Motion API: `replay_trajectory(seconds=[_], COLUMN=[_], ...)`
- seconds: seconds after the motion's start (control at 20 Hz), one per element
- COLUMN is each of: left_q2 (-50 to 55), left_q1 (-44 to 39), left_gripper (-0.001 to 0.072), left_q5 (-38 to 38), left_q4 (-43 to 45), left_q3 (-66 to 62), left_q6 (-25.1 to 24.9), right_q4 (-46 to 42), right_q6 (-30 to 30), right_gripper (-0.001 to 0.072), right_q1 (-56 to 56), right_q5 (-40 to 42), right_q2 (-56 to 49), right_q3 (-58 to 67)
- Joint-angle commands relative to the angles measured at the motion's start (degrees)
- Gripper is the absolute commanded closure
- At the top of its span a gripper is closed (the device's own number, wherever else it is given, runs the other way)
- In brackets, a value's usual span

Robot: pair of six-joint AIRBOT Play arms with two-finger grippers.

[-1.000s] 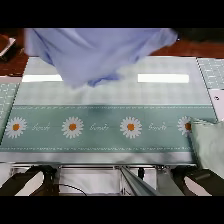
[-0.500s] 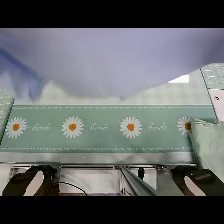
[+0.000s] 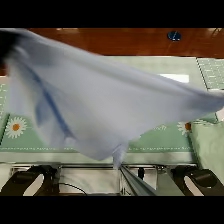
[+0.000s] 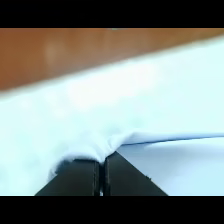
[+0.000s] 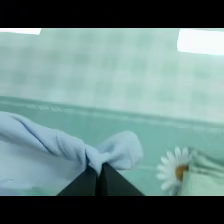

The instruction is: Fold the shirts.

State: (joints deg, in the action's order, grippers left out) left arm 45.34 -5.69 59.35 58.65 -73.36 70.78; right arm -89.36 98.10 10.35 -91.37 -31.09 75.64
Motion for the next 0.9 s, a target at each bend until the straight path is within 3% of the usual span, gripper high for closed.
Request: replay_trajectory(seconds=[0.0, 0.2, 0.35, 0.4, 0.5, 0.55, 0.6, 0.65, 0.85], left_q2=[11.7, 30.7, 38.6, 40.0, 41.9, 42.3, 42.2, 42.0, 37.8], left_q1=[-7.9, -10.3, -10.5, -10.5, -10.4, -9.9, -8.9, -7.3, 4.6], left_gripper=[0.0686, 0.0686, 0.0680, 0.0624, 0.0199, 0.0200, 0.0200, 0.0200, 0.0200], left_q5=[-9.4, -10.0, -7.8, -7.3, -3.5, -1.1, 1.5, 4.9, 17.5], left_q4=[-1.0, -1.3, -1.3, -1.3, -0.9, 1.1, 4.0, 6.1, 7.3], left_q3=[7.2, 0.2, -2.4, -2.5, -2.5, -2.7, -3.0, -3.3, 0.9], left_q6=[-1.1, 0.8, 5.6, 6.5, 6.6, 6.4, 6.6, 7.1, 7.1], right_q4=[-9.9, -12.6, -1.0, 4.5, 13.4, 17.6, 21.5, 24.1, 21.8], right_q6=[5.3, 6.4, 3.1, 1.3, -1.0, -1.6, -2.8, -4.7, -11.9], right_gripper=[0.0698, 0.0698, 0.0698, 0.0697, 0.0697, 0.0625, 0.0372, 0.0306, 0.0306], right_q1=[0.0, -4.4, -12.3, -14.9, -19.1, -21.6, -24.2, -26.8, -39.3], right_q5=[7.7, 15.6, 22.9, 25.6, 29.7, 31.1, 30.7, 28.9, 20.7], right_q2=[-2.3, -15.6, -25.9, -29.0, -34.1, -36.4, -38.2, -39.5, -38.0], right_q3=[-16.1, -18.0, -18.0, -18.0, -17.9, -17.9, -17.4, -16.5, -14.0])
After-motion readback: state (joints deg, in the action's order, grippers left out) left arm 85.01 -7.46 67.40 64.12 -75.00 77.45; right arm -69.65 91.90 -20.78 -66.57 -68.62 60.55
